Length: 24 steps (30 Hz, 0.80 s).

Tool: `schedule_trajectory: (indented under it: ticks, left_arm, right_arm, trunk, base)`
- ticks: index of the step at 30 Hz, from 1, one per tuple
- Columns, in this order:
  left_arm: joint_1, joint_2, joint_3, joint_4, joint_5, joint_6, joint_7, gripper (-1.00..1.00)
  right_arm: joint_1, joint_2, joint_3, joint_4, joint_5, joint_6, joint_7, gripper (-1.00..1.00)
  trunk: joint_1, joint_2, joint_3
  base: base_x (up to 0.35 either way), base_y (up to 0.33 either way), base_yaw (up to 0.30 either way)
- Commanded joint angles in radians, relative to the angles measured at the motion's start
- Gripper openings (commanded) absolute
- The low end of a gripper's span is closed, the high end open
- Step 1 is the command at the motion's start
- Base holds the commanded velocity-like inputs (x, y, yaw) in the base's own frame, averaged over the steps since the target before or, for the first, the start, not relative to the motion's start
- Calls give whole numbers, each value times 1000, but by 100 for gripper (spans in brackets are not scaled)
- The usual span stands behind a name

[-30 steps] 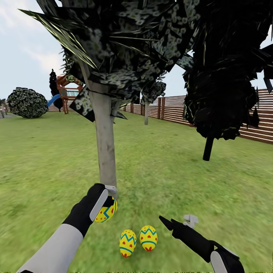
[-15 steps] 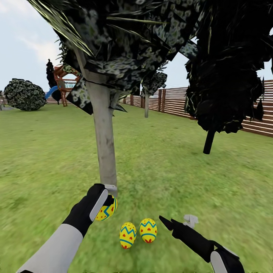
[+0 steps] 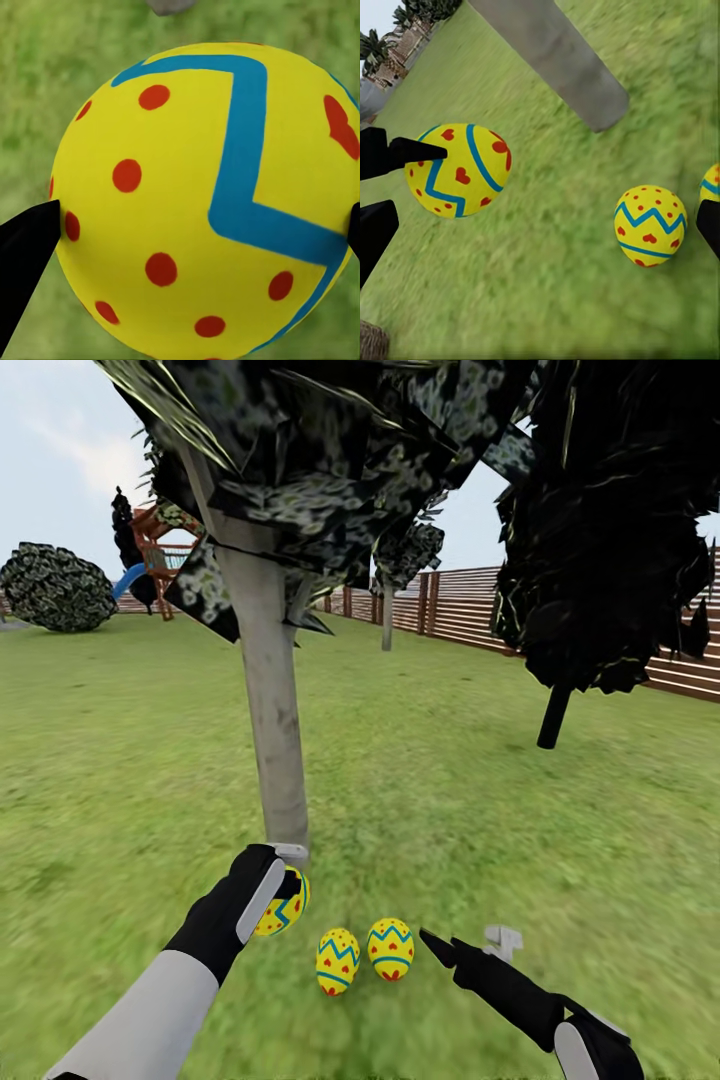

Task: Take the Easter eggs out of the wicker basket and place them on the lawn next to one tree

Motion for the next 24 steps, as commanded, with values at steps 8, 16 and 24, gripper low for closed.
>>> schedule_trajectory:
  ticks: [8, 16, 24]
  left_arm:
    - [-1, 0, -2, -1, 9, 2, 11, -100]
    - [-1, 0, -2, -2, 9, 2, 10, -100]
    - [-1, 0, -3, -2, 9, 2, 10, -100]
  right_arm:
    - [-1, 1, -2, 0, -5, 8, 1, 100]
    - [-1, 0, -2, 0, -6, 8, 1, 100]
    - [-1, 1, -2, 0, -5, 8, 1, 100]
  trunk:
    - [3, -2, -32]
    - [7, -4, -63]
    - [11, -6, -94]
  base:
    - [0, 0, 0]
    - [0, 0, 0]
    - [0, 0, 0]
